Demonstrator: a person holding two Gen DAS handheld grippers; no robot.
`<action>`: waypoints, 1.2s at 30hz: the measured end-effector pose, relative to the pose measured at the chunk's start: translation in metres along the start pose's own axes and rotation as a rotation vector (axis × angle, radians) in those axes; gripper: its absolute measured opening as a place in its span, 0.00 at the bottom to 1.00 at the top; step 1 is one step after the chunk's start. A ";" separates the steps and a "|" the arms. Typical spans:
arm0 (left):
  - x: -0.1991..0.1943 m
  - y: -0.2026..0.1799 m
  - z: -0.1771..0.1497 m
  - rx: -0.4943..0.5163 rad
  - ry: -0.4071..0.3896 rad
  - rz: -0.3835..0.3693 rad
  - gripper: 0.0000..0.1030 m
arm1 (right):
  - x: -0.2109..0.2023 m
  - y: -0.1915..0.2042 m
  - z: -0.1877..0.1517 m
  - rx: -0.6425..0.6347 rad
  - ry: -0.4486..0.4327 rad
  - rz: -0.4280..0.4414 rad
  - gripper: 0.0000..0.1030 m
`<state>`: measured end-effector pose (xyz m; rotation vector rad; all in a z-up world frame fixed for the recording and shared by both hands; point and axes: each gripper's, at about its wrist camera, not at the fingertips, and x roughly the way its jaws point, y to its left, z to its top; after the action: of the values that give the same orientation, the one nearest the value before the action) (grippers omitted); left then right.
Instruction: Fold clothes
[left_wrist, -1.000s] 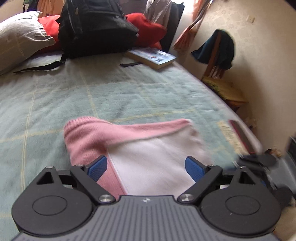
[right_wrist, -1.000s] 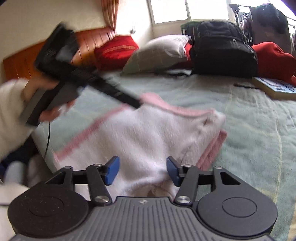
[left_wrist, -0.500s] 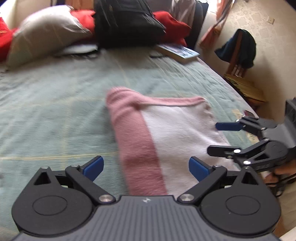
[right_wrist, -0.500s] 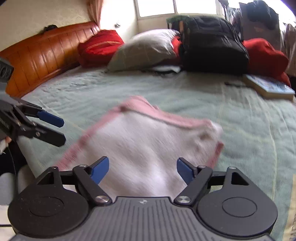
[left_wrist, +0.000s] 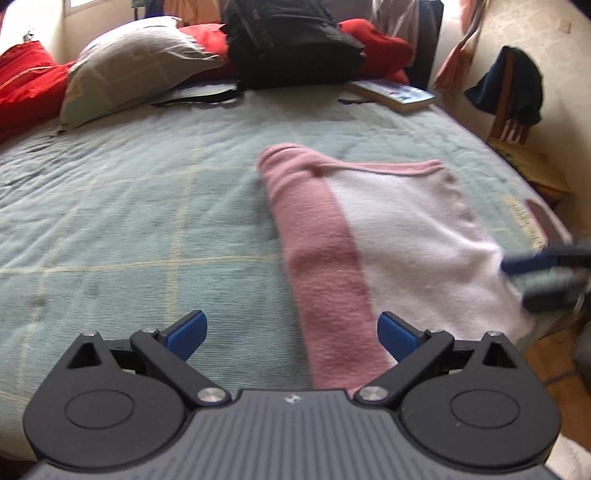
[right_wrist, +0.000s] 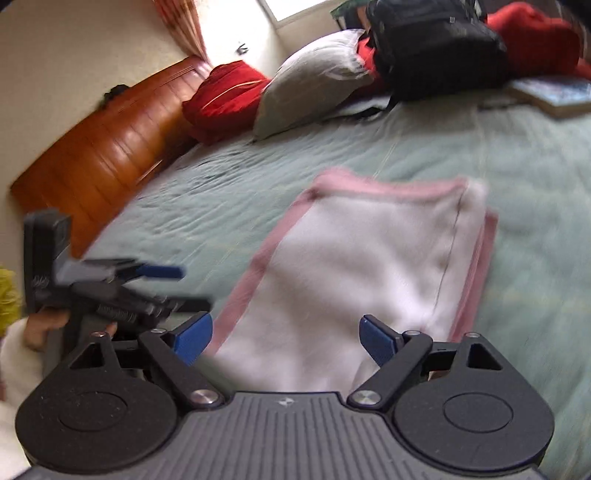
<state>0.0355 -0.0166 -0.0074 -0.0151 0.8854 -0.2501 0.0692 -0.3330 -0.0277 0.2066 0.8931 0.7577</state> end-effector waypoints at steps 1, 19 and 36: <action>-0.003 -0.002 -0.002 -0.004 -0.008 -0.008 0.96 | 0.003 -0.001 -0.008 0.011 0.036 -0.033 0.88; -0.022 -0.011 -0.013 -0.012 -0.038 -0.005 0.96 | 0.019 0.021 -0.014 -0.082 0.077 -0.110 0.90; -0.011 0.001 -0.004 -0.060 -0.025 -0.053 0.96 | 0.041 -0.015 0.013 -0.101 -0.006 -0.161 0.92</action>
<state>0.0255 -0.0125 -0.0015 -0.0968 0.8677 -0.2720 0.1033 -0.3145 -0.0524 0.0468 0.8530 0.6497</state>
